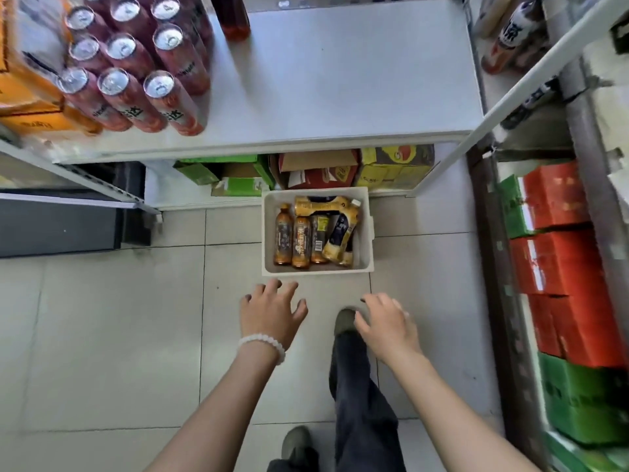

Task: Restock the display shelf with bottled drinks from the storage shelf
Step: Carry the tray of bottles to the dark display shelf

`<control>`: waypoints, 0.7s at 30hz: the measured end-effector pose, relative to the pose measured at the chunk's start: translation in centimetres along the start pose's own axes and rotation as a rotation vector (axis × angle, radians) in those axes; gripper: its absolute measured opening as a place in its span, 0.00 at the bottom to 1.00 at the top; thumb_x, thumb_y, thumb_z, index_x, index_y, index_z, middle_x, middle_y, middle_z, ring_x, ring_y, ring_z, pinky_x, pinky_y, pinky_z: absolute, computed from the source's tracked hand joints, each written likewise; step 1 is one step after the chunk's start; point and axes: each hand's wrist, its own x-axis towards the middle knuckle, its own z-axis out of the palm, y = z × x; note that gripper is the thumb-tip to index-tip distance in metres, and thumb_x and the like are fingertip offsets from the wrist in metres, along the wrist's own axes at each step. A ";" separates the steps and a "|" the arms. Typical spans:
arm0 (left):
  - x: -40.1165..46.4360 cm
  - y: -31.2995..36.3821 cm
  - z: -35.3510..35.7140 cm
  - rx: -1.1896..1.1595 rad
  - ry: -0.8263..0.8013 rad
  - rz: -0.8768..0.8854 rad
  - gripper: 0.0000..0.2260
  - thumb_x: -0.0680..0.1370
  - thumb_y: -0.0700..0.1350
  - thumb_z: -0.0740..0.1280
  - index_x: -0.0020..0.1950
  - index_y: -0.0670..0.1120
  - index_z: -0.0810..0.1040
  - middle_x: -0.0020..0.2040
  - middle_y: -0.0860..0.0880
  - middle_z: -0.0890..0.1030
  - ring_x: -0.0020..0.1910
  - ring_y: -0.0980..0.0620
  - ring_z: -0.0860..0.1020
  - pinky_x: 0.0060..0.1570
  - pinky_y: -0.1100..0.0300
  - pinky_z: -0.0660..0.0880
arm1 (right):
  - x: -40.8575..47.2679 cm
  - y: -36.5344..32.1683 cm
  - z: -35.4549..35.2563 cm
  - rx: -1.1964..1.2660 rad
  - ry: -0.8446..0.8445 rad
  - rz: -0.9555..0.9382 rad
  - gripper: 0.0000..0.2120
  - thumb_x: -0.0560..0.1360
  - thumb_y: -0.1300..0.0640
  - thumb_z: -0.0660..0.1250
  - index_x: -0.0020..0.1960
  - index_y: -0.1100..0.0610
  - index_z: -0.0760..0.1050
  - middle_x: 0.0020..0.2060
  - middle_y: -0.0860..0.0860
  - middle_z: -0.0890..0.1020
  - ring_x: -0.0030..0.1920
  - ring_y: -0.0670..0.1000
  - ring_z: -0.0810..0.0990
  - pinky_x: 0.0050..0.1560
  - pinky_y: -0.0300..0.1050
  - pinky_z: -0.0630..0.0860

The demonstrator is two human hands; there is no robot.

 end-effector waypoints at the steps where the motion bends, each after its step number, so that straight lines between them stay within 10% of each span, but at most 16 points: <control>1: 0.6 0.2 0.0 -0.009 -0.023 -0.016 0.19 0.78 0.58 0.55 0.68 0.57 0.69 0.65 0.52 0.74 0.64 0.49 0.71 0.59 0.53 0.68 | 0.8 0.2 -0.3 -0.011 0.005 -0.001 0.16 0.79 0.49 0.56 0.64 0.53 0.69 0.60 0.51 0.75 0.60 0.53 0.72 0.57 0.47 0.69; 21: 23.8 -5.1 15.9 -0.204 0.028 -0.284 0.23 0.76 0.57 0.62 0.70 0.54 0.67 0.68 0.46 0.70 0.65 0.41 0.69 0.56 0.46 0.71 | 27.6 6.9 11.8 0.049 0.144 0.136 0.24 0.77 0.51 0.60 0.71 0.52 0.62 0.66 0.58 0.68 0.62 0.60 0.71 0.55 0.54 0.74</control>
